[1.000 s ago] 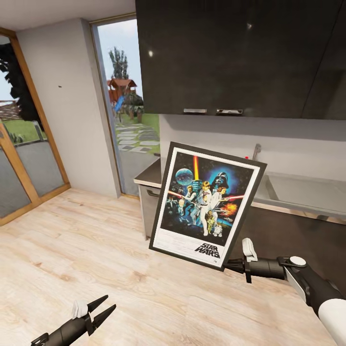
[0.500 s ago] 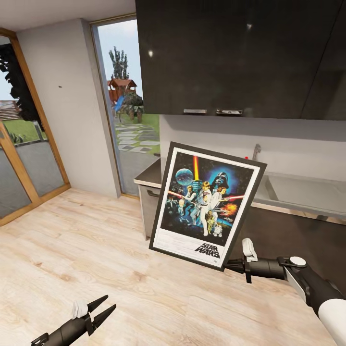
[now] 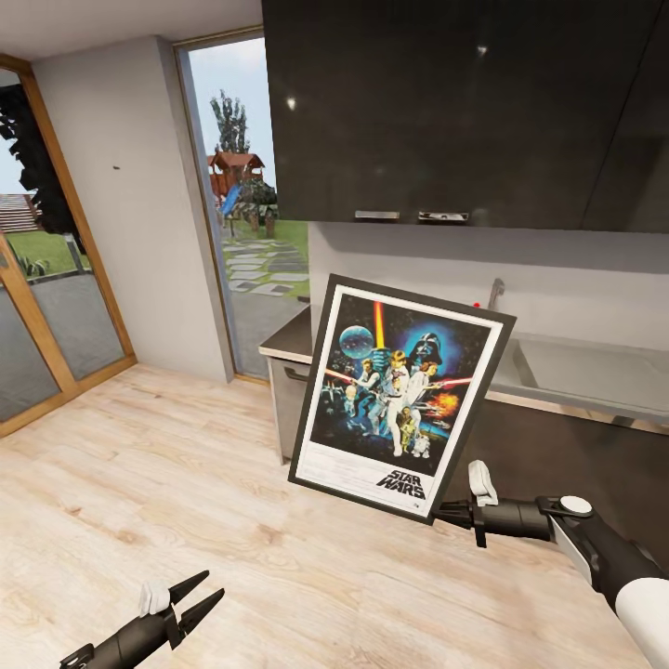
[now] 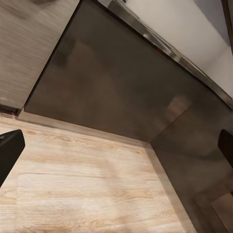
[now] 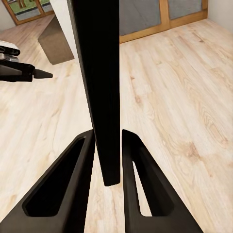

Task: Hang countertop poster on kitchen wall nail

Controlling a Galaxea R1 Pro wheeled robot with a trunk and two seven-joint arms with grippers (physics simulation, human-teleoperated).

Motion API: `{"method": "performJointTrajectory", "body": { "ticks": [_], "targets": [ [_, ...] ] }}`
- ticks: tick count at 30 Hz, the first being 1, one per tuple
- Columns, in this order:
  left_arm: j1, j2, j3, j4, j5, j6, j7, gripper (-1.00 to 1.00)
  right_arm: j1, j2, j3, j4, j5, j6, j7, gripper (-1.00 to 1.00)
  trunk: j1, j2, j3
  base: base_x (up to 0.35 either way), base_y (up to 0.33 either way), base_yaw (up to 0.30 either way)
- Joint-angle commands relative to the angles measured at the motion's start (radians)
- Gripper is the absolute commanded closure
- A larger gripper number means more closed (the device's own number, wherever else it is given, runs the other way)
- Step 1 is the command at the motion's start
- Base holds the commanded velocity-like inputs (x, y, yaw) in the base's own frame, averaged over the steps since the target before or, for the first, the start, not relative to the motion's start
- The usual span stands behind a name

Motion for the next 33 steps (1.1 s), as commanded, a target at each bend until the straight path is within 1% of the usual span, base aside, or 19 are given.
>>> {"method": "performJointTrajectory", "body": {
  "ticks": [1,8,11,25,33],
  "targets": [
    [-0.001,0.000,-0.005,0.001,0.008,-0.006,-0.002,-1.00,-0.001,-0.002,0.007,0.001,-0.008,-0.007,0.000,1.00,0.001,-0.002,-0.002,0.000,0.000,0.000],
    [-0.001,0.000,-0.005,0.001,0.008,-0.006,-0.002,-1.00,-0.001,-0.002,0.007,0.001,-0.008,-0.006,0.000,1.00,0.001,-0.002,-0.002,0.008,0.008,0.002],
    [-0.001,0.000,-0.004,0.001,0.008,-0.006,-0.002,-1.00,-0.001,-0.002,0.007,0.001,-0.008,-0.006,0.000,1.00,0.001,-0.002,-0.002,0.128,0.142,0.135],
    [-0.001,0.000,-0.004,0.001,0.008,-0.006,-0.002,-1.00,-0.001,-0.002,0.009,0.000,-0.008,-0.006,-0.002,1.00,0.001,-0.002,-0.002,0.183,0.225,0.273],
    [-0.001,0.000,-0.004,0.003,0.008,-0.006,-0.001,-1.00,-0.001,0.002,0.010,0.000,-0.007,-0.006,-0.002,1.00,0.001,-0.002,-0.002,0.041,0.067,0.290]
  ]
}}
